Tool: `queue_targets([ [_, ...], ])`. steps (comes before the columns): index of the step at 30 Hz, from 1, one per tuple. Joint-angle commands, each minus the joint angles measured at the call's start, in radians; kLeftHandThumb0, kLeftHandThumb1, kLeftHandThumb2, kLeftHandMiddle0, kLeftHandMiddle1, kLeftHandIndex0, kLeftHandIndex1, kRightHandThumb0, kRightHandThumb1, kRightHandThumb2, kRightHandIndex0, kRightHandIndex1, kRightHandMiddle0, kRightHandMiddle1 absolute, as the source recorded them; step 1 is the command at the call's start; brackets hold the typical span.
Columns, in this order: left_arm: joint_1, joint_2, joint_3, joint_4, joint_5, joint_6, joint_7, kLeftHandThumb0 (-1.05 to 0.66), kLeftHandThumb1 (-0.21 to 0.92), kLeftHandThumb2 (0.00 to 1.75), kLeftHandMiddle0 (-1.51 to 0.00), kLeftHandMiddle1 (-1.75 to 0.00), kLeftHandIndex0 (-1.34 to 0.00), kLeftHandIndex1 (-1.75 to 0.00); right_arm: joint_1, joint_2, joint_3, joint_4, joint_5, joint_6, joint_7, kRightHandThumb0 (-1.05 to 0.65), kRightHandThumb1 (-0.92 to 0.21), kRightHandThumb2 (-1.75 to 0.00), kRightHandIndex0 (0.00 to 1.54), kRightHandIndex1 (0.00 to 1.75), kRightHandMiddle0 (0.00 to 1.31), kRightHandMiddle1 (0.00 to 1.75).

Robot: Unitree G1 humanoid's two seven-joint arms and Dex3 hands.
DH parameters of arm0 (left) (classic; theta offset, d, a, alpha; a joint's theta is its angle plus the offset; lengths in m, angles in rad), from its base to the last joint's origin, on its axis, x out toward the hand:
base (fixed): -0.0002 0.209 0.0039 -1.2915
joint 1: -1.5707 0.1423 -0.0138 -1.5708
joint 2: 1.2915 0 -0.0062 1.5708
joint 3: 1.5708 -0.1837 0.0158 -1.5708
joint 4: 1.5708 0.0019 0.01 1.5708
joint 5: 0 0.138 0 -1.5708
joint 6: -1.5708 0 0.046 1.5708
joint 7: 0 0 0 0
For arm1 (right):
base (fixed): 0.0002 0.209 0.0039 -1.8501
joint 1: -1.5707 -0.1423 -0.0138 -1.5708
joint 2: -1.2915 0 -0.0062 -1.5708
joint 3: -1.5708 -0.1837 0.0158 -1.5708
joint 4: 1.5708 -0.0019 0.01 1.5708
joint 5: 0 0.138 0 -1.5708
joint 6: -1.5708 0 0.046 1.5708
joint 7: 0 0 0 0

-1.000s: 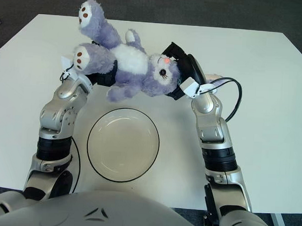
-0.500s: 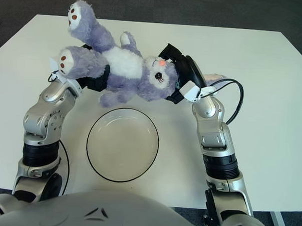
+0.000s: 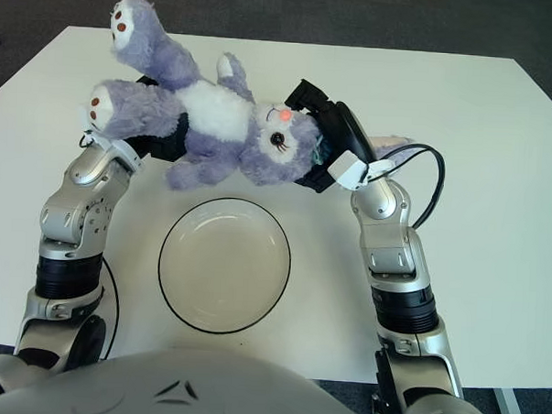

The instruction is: Put the doll into the plate.

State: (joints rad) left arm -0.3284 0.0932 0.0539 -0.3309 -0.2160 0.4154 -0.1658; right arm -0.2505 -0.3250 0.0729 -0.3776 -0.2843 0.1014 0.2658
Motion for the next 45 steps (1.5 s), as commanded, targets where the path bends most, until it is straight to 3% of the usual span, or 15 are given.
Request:
queue_targets([
  [1, 0.001, 0.022, 0.04, 0.009, 0.025, -0.047, 0.032, -0.01, 0.4, 1.24, -0.54, -1.75, -0.33, -1.74, 0.025, -0.015, -0.017, -0.027, 0.022, 0.008, 0.018, 0.0, 0.1, -1.75, 0.93, 1.64, 0.73, 1.75],
  [9, 0.113, 0.055, 0.016, -0.089, 0.061, -0.077, 0.001, -0.01, 0.43, 1.2, -0.55, -1.72, -0.29, -1.75, 0.049, -0.026, -0.017, -0.068, 0.021, 0.027, 0.044, 0.0, 0.08, -1.75, 0.87, 1.71, 0.73, 1.74],
  [20, 0.223, 0.081, 0.01, -0.211, -0.009, 0.045, -0.034, -0.01, 0.46, 1.14, -0.55, -1.66, -0.28, -1.75, 0.082, -0.044, -0.02, -0.107, 0.04, 0.043, 0.091, -0.01, 0.08, -1.68, 0.88, 1.75, 0.82, 1.5],
  [27, 0.234, 0.118, 0.02, -0.23, -0.066, 0.1, -0.08, -0.01, 0.47, 1.1, -0.57, -1.61, -0.27, -1.75, 0.091, -0.059, -0.019, -0.117, 0.037, 0.025, 0.104, -0.01, 0.05, -1.68, 0.88, 1.75, 0.74, 1.59],
  [29, 0.239, 0.124, 0.019, -0.226, -0.074, 0.086, -0.093, -0.01, 0.47, 1.11, -0.58, -1.61, -0.27, -1.75, 0.092, -0.062, -0.018, -0.117, 0.033, 0.019, 0.102, -0.01, 0.05, -1.69, 0.88, 1.73, 0.71, 1.64],
  [33, 0.247, 0.12, 0.005, -0.182, -0.065, -0.019, -0.127, -0.01, 0.44, 1.17, -0.57, -1.68, -0.28, -1.75, 0.092, -0.064, -0.016, -0.117, 0.026, 0.013, 0.096, 0.0, 0.06, -1.7, 0.91, 1.66, 0.69, 1.72],
  [45, 0.203, 0.136, 0.018, -0.025, -0.09, -0.247, -0.254, -0.01, 0.33, 1.29, -0.61, -1.75, -0.4, -1.67, 0.073, -0.061, -0.025, -0.103, 0.042, 0.001, 0.095, 0.0, 0.06, -1.7, 0.92, 1.62, 0.68, 1.75],
])
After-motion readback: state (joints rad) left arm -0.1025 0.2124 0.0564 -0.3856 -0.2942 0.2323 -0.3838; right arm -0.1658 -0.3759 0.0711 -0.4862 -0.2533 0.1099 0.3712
